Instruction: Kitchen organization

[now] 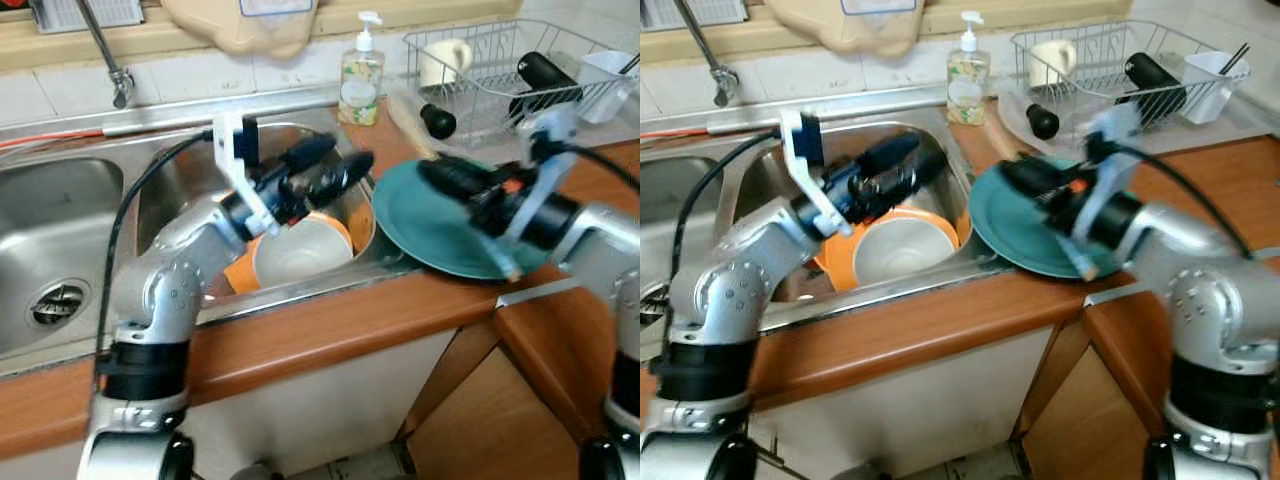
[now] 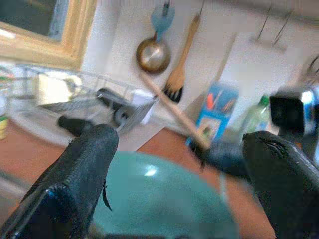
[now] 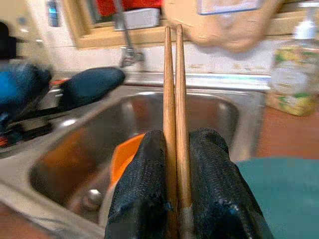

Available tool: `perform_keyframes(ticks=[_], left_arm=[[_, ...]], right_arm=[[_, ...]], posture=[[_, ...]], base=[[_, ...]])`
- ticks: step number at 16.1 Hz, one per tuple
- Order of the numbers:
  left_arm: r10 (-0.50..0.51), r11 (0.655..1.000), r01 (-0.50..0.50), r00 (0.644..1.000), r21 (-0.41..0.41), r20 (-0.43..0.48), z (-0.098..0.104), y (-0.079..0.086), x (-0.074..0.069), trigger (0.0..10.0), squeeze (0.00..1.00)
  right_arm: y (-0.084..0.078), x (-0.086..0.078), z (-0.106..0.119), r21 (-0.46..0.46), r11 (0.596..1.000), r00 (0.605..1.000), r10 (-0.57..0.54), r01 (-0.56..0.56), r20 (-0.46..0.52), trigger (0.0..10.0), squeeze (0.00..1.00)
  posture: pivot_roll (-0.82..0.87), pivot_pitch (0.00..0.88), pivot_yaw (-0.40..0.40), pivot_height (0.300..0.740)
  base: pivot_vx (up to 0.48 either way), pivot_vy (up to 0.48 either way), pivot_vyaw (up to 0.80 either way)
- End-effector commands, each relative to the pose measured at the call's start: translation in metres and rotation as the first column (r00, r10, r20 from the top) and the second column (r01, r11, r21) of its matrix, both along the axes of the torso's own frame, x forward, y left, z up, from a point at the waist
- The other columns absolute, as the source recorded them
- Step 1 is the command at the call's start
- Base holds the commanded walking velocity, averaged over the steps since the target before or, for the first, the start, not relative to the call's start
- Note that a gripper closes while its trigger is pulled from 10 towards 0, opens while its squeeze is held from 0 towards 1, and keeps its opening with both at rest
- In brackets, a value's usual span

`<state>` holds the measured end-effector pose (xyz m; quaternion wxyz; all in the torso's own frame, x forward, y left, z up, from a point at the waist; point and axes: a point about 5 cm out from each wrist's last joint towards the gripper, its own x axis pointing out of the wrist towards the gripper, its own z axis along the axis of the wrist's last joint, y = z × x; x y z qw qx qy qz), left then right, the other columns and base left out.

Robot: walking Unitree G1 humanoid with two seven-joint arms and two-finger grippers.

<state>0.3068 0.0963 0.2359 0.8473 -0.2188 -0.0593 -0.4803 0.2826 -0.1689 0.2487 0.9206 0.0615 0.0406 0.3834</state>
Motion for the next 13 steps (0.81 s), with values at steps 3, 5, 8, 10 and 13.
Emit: perform_keyframes(ticks=[3, 5, 8, 10, 13], left_arm=[[-0.054, 0.995, 0.046, 0.994, -0.084, -0.097, -0.002, -0.01, 0.007, 5.1, 0.0], [-0.055, 0.99, 0.034, 0.986, -0.135, -0.158, -0.006, -0.015, 0.012, 0.0, 0.0], [-0.095, 0.978, 0.059, 0.98, -0.199, -0.172, -0.005, -0.018, 0.01, 0.0, 0.0], [-0.138, 0.964, 0.093, 0.975, -0.249, -0.171, -0.004, -0.02, 0.007, 0.0, 0.0], [-0.167, 0.953, 0.112, 0.969, -0.282, -0.179, -0.004, -0.021, 0.004, 0.0, 0.0]], right_arm=[[0.015, -0.013, 0.006, 0.029, 0.991, 0.99, 0.126, -0.128, 0.062, 0.0, 0.0], [0.02, -0.016, 0.005, 0.036, 0.986, 0.985, 0.158, -0.161, 0.064, 0.0, 0.0], [0.024, -0.018, 0.002, 0.026, 0.983, 0.982, 0.18, -0.182, 0.056, 0.0, 0.0], [0.027, -0.018, 0.0, 0.008, 0.983, 0.981, 0.185, -0.185, 0.052, 0.0, 0.0], [0.028, -0.017, -0.002, -0.01, 0.983, 0.982, 0.185, -0.185, 0.049, 0.0, 0.0]], posture=[[-0.16, 0.0, 0.067, 0.74], [-0.16, 0.0, 0.066, 0.74], [-0.16, 0.0, 0.061, 0.74], [-0.16, 0.0, 0.059, 0.74], [-0.16, 0.0, 0.055, 0.74]], base=[[0.0, 0.0, 0.0], [0.0, 0.0, 0.0], [0.0, 0.0, 0.0], [0.0, 0.0, 0.0], [0.0, 0.0, 0.0]])
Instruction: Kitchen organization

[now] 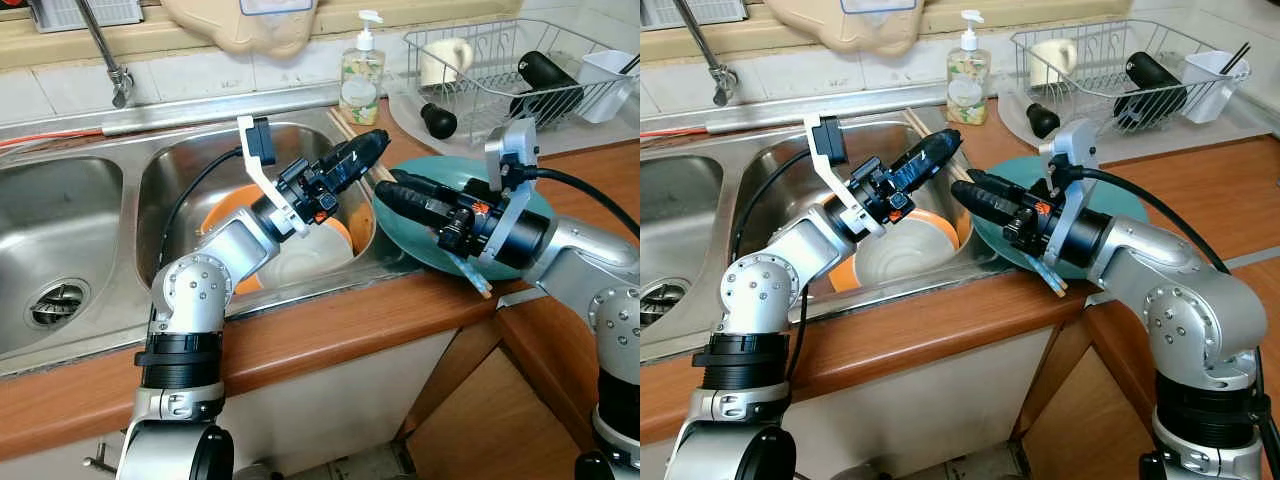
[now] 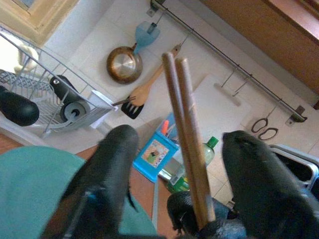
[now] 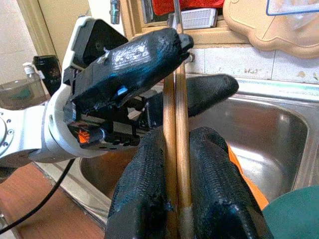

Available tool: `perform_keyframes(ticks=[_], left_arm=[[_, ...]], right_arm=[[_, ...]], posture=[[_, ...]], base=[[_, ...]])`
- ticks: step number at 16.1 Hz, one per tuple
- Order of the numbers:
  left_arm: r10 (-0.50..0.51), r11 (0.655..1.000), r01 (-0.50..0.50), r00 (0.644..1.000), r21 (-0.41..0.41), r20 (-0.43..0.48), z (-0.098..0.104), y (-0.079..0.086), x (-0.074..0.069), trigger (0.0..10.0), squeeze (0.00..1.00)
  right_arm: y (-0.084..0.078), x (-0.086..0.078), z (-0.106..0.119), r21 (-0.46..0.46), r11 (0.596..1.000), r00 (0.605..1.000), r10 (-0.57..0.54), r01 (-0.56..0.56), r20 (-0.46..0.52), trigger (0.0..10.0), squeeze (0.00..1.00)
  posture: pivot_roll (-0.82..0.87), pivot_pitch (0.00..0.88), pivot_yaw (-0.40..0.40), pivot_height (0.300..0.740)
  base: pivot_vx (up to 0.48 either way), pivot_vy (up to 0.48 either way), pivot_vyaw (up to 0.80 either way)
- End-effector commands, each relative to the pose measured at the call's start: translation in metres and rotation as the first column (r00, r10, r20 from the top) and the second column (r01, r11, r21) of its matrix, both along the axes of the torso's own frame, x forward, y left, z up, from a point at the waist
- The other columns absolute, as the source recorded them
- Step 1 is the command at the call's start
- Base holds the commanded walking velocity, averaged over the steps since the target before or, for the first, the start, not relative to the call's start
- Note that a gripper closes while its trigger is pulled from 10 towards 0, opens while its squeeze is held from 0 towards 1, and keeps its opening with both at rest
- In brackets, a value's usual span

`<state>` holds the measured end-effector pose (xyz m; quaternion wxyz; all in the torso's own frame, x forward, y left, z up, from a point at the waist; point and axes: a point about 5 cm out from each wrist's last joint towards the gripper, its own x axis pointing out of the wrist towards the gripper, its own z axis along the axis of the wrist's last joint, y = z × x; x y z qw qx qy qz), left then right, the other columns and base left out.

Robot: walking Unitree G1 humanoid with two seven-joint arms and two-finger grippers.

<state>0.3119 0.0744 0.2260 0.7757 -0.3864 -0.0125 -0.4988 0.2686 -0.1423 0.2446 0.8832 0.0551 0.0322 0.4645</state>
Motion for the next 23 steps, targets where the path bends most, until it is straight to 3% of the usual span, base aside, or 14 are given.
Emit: perform_keyframes(ticks=[1, 9, 11, 18, 19, 20, 21, 23], left_arm=[[-0.015, 1.0, 0.015, 1.0, -0.009, 0.005, 0.0049, -0.0003, -0.0019, 0.0, 0.0], [-0.095, 0.995, 0.093, 0.995, -0.038, -0.043, 0.0048, -0.0033, -0.0084, 0.0, 0.0], [-0.084, 0.996, 0.085, 0.995, 0.008, -0.047, 0.0014, -0.0037, -0.0074, 0.0, 0.0], [-0.055, 0.997, 0.058, 0.997, 0.044, -0.056, -0.0011, -0.0025, -0.0051, 0.0, 0.0], [-0.046, 0.998, 0.048, 0.997, 0.045, -0.059, -0.0013, -0.002, -0.0041, 0.0, 0.0], [-0.033, 0.999, 0.035, 0.998, 0.039, -0.062, -0.0005, -0.0006, -0.0031, 0.0, 0.0], [-0.029, 0.999, 0.031, 0.998, 0.035, -0.063, 0.0, 0.0002, -0.0029, 0.0, 0.0], [-0.015, 1.0, 0.017, 0.998, 0.024, -0.064, 0.0015, 0.0032, -0.0016, 0.0, 0.0]], right_arm=[[0.0021, -0.0023, 0.0022, -0.017, 1.0, 1.0, 0.009, -0.009, 0.025, 0.0, 0.0], [0.0007, 0.0023, -0.0009, -0.054, 0.998, 0.999, -0.024, 0.026, 0.023, 0.0, 0.0], [0.0004, 0.0035, -0.0012, -0.061, 0.997, 0.999, -0.035, 0.037, 0.024, 0.0, 0.0], [0.001, 0.0036, -0.0014, -0.074, 0.997, 0.999, -0.036, 0.038, 0.027, 0.0, 0.0], [0.0015, 0.0034, -0.0014, -0.08, 0.996, 0.999, -0.029, 0.031, 0.027, 0.9, 0.0], [0.0028, 0.0023, -0.0018, -0.092, 0.996, 0.999, -0.019, 0.021, 0.03, 10.0, 0.0], [0.003, 0.0024, -0.0022, -0.089, 0.996, 1.0, -0.019, 0.021, 0.025, 10.0, 0.0], [0.0025, 0.0039, -0.002, -0.081, 0.996, 0.999, -0.028, 0.03, 0.023, 10.0, 1.0]], posture=[[-0.16, 0.0, 0.053, 0.74], [-0.16, 0.0, 0.052, 0.74], [-0.16, 0.0, 0.052, 0.74], [-0.16, 0.0, 0.054, 0.74], [-0.16, 0.0, 0.053, 0.74], [-0.16, 0.0, 0.053, 0.74], [-0.16, 0.0, 0.053, 0.74], [-0.15, 0.0, 0.052, 0.74]], base=[[0.0, 0.0, 0.0], [0.0, 0.0, 0.0], [0.0, 0.0, 0.0], [0.0, 0.0, 0.0], [0.0, 0.0, 0.0], [0.0, 0.0, 0.0], [0.0, 0.0, 0.0], [0.0, 0.0, 0.0]])
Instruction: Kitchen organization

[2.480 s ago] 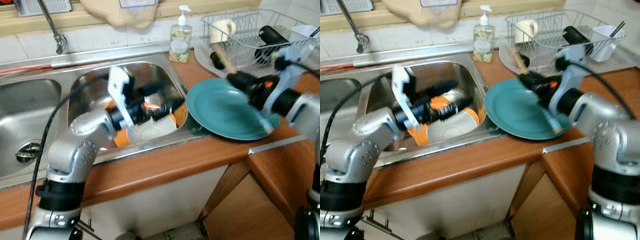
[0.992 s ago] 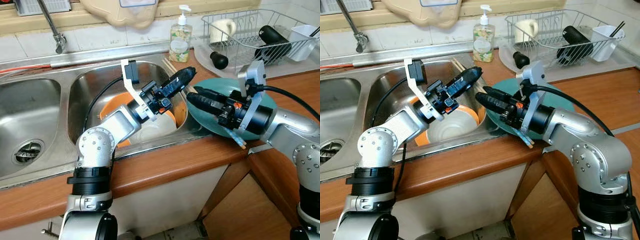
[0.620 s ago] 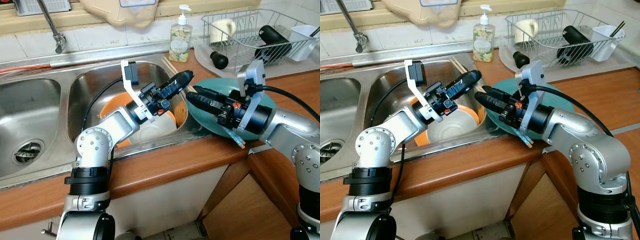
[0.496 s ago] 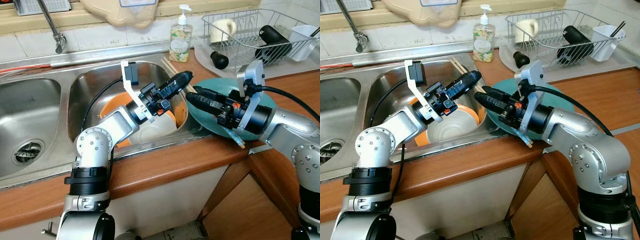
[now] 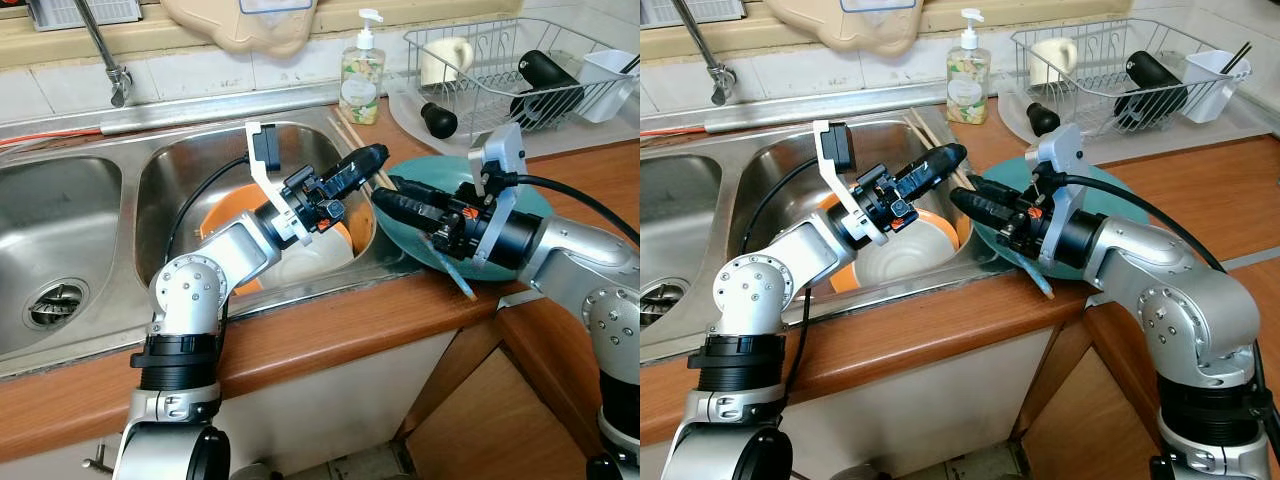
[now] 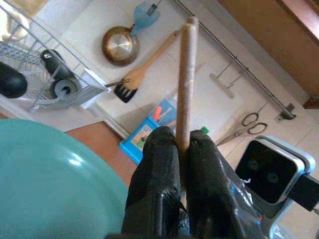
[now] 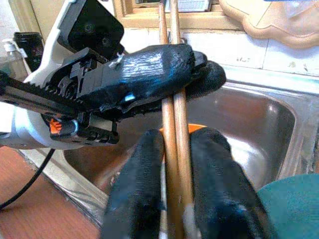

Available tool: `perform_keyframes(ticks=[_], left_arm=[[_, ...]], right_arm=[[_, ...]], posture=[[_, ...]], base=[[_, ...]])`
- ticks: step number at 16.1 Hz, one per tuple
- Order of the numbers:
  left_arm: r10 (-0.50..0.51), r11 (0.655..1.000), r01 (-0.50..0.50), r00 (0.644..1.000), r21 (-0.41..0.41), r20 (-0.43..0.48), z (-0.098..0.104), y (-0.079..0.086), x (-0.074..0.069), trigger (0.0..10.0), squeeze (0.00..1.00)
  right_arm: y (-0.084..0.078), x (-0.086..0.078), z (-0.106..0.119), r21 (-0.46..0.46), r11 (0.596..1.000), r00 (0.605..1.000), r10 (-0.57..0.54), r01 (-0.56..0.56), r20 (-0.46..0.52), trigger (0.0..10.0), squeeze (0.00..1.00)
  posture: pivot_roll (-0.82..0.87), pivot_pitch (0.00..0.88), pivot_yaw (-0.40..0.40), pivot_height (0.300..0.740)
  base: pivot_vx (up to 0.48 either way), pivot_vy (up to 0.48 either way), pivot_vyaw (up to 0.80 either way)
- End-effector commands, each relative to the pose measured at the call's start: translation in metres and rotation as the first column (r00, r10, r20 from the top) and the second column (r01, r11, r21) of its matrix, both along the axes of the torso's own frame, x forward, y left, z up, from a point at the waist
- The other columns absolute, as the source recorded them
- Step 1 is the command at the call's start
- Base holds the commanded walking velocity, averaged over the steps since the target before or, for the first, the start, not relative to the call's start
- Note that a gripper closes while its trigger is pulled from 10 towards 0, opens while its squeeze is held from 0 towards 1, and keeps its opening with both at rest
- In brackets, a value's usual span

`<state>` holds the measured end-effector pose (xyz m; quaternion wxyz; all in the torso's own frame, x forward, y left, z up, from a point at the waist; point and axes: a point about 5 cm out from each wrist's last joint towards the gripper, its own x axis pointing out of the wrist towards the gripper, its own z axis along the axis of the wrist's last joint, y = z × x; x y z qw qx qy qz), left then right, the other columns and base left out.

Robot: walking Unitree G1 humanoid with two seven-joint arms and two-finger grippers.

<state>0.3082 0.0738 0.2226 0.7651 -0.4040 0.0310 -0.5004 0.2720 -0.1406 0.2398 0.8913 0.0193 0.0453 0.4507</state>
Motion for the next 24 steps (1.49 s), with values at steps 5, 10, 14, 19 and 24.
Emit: perform_keyframes(ticks=[5, 10, 14, 19, 24], left_arm=[[0.18, 0.983, -0.18, 0.983, 0.019, 0.025, 0.013, 0.038, 0.015, 0.0, 0.0], [0.475, 0.878, -0.469, 0.877, 0.093, -0.065, 0.005, 0.102, 0.035, 0.0, 0.0], [0.625, 0.771, -0.576, 0.767, 0.273, -0.146, -0.024, 0.114, 0.047, 0.4, 0.0], [0.714, 0.684, -0.605, 0.669, 0.408, -0.207, -0.053, 0.111, 0.059, 10.0, 1.0], [0.763, 0.612, -0.643, 0.632, 0.46, -0.132, -0.052, 0.119, 0.064, 10.0, 1.0]], right_arm=[[-0.001, 0.0, 0.009, 0.012, 1.0, 0.999, -0.016, 0.016, 0.041, 10.0, 0.0], [-0.004, -0.001, 0.006, -0.005, 0.999, 0.999, -0.032, 0.032, 0.029, 10.0, 0.0], [0.0, -0.001, 0.0, -0.039, 0.999, 1.0, -0.025, 0.026, 0.015, 10.0, 0.0], [0.0, -0.002, -0.004, -0.085, 0.996, 1.0, -0.024, 0.024, 0.007, 10.0, 0.0], [-0.006, 0.001, -0.009, -0.108, 0.99, 0.996, -0.091, 0.088, -0.017, 10.0, 0.0]], posture=[[-0.15, 0.0, 0.055, 0.74], [-0.15, 0.0, 0.055, 0.74], [-0.14, 0.0, 0.053, 0.74], [-0.16, 0.0, 0.061, 0.74], [-0.17, 0.0, 0.067, 0.74]], base=[[0.0, 0.0, 0.0], [0.0, 0.0, 0.0], [0.0, 0.0, 0.0], [0.0, 0.0, 0.0], [0.0, 0.0, 0.0]])
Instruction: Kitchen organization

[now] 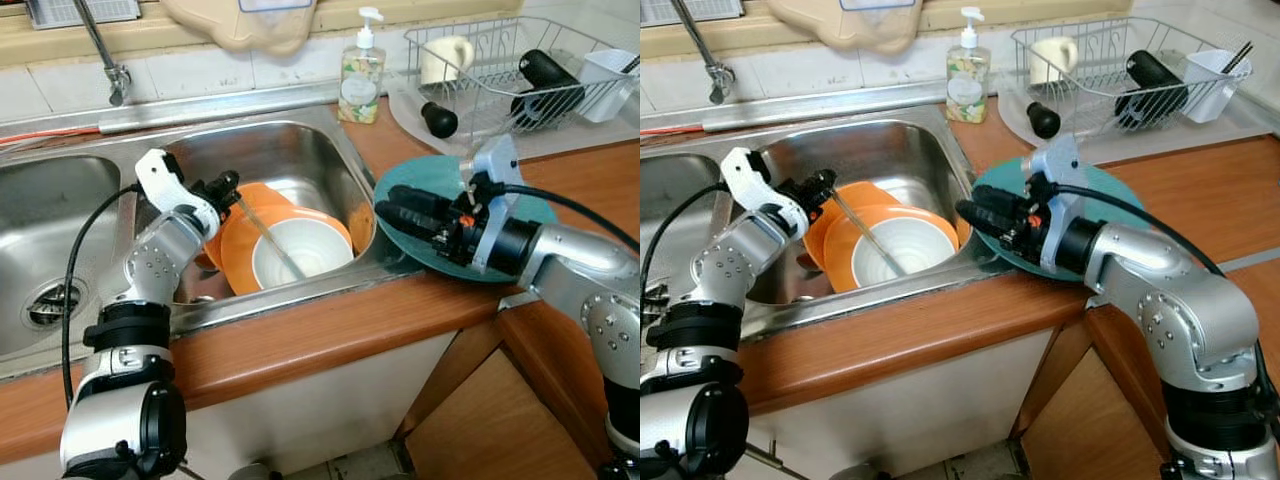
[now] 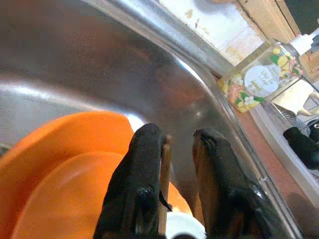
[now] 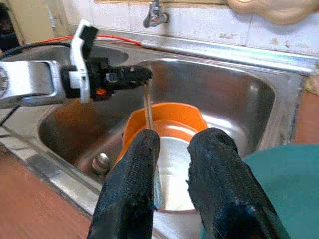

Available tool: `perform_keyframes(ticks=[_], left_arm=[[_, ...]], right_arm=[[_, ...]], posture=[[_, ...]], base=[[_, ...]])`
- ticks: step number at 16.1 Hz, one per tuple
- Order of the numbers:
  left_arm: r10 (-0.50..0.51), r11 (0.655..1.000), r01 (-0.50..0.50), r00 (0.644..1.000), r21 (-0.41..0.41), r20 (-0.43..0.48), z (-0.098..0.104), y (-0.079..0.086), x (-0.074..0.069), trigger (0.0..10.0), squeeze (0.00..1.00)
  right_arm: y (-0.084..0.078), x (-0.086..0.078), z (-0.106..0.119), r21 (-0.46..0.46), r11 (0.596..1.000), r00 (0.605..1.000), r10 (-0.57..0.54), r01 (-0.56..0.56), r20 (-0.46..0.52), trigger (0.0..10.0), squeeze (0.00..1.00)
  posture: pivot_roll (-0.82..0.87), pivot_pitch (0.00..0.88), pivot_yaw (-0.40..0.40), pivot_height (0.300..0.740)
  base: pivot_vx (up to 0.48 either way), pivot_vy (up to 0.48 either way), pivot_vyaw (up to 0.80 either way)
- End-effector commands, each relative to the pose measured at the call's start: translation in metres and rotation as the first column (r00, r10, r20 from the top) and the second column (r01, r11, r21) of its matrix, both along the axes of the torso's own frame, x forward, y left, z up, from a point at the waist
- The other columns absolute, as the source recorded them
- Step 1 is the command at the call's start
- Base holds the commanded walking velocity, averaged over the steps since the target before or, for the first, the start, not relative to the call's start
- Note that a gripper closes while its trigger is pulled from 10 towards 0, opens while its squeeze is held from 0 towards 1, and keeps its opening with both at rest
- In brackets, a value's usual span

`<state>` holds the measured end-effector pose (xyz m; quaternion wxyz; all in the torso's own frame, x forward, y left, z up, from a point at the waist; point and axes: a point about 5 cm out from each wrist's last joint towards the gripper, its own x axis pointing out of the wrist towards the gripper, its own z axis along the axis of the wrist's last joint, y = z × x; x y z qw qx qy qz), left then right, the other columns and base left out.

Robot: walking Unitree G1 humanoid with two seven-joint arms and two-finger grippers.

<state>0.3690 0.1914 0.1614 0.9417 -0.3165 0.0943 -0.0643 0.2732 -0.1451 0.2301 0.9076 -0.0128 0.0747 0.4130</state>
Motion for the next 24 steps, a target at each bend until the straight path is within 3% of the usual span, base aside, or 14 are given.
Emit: perform_keyframes(ticks=[1, 2, 3, 4, 7, 8, 10, 12, 14, 18, 19, 20, 21, 24], left_arm=[[-0.03, 0.998, 0.025, 0.997, 0.058, 0.077, 0.016, 0.0, 0.004, 10.0, 1.0], [-0.069, 0.994, 0.058, 0.99, 0.097, 0.121, 0.021, -0.003, 0.003, 10.0, 1.0], [-0.115, 0.986, 0.093, 0.98, 0.141, 0.164, 0.027, -0.006, 0.003, 10.0, 1.0], [-0.146, 0.979, 0.116, 0.973, 0.168, 0.181, 0.03, -0.008, 0.002, 10.0, 1.0], [-0.256, 0.93, 0.163, 0.931, 0.329, 0.262, 0.044, -0.014, -0.002, 10.0, 1.0], [-0.301, 0.906, 0.169, 0.902, 0.388, 0.31, 0.054, -0.016, -0.004, 10.0, 1.0], [-0.373, 0.889, 0.212, 0.85, 0.406, 0.373, 0.064, -0.025, -0.01, 10.0, 1.0], [-0.479, 0.861, 0.316, 0.769, 0.399, 0.424, 0.07, -0.039, -0.02, 10.0, 1.0], [-0.602, 0.784, 0.431, 0.705, 0.448, 0.375, 0.06, -0.052, -0.033, 10.0, 1.0], [-0.66, 0.735, 0.5, 0.684, 0.457, 0.313, 0.041, -0.061, -0.043, 10.0, 1.0], [-0.677, 0.719, 0.529, 0.678, 0.451, 0.286, 0.036, -0.063, -0.047, 10.0, 0.91], [-0.686, 0.711, 0.547, 0.678, 0.441, 0.263, 0.031, -0.065, -0.048, 10.0, 0.42], [-0.698, 0.7, 0.566, 0.673, 0.435, 0.246, 0.027, -0.068, -0.049, 10.0, 0.0], [-0.702, 0.698, 0.584, 0.672, 0.415, 0.236, 0.022, -0.077, -0.05, 10.0, 0.0]], right_arm=[[-0.005, 0.004, 0.001, -0.02, 0.998, 0.998, -0.054, 0.055, 0.009, 10.0, 0.0], [-0.01, 0.008, 0.002, -0.014, 0.994, 0.994, -0.106, 0.106, 0.018, 10.0, 0.63], [-0.015, 0.013, 0.003, -0.006, 0.987, 0.987, -0.162, 0.162, 0.025, 10.0, 0.63], [-0.02, 0.017, 0.004, 0.009, 0.978, 0.978, -0.206, 0.206, 0.012, 10.0, 1.0], [-0.059, 0.036, 0.0, -0.039, 0.878, 0.878, -0.478, 0.478, -0.004, 10.0, 1.0], [-0.078, 0.042, 0.0, -0.047, 0.807, 0.808, -0.589, 0.589, 0.002, 10.0, 1.0], [-0.093, 0.044, 0.001, -0.042, 0.756, 0.757, -0.654, 0.653, -0.009, 10.0, 1.0], [-0.102, 0.043, -0.001, -0.045, 0.732, 0.731, -0.681, 0.68, -0.046, 10.0, 1.0], [-0.115, 0.039, -0.004, -0.025, 0.706, 0.701, -0.706, 0.708, -0.102, 10.0, 1.0], [-0.141, 0.03, -0.017, -0.024, 0.669, 0.646, -0.725, 0.742, -0.237, 10.0, 1.0], [-0.146, 0.029, -0.02, -0.036, 0.661, 0.631, -0.73, 0.75, -0.261, 10.0, 1.0], [-0.148, 0.028, -0.023, -0.036, 0.654, 0.621, -0.732, 0.755, -0.28, 10.0, 0.43], [-0.148, 0.028, -0.025, -0.02, 0.656, 0.617, -0.72, 0.754, -0.317, 10.0, 0.0], [-0.138, 0.026, -0.036, 0.005, 0.707, 0.639, -0.635, 0.707, -0.434, 10.0, 0.0]], posture=[[-0.17, 0.0, 0.067, 0.74], [-0.17, 0.0, 0.067, 0.74], [-0.17, 0.0, 0.068, 0.74], [-0.17, 0.0, 0.068, 0.74], [-0.17, 0.0, 0.069, 0.74], [-0.17, 0.0, 0.069, 0.74], [-0.16, 0.0, 0.063, 0.74], [-0.17, 0.0, 0.063, 0.74], [-0.17, 0.0, 0.061, 0.74], [-0.17, 0.0, 0.053, 0.74], [-0.17, 0.0, 0.05, 0.74], [-0.17, 0.0, 0.049, 0.74], [-0.18, 0.0, 0.048, 0.74], [-0.18, 0.0, 0.048, 0.74]], base=[[0.0, 0.0, 0.0], [0.0, 0.0, 0.0], [0.0, 0.0, 0.0], [0.0, 0.0, 0.0], [0.0, 0.0, 0.0], [0.0, 0.0, 0.0], [0.0, 0.0, 0.0], [0.0, 0.0, 0.0], [0.0, 0.0, 0.0], [0.0, 0.0, 0.0], [0.0, 0.0, 0.0], [0.0, 0.0, 0.0], [0.0, 0.0, 0.0], [0.0, 0.0, 0.0]])
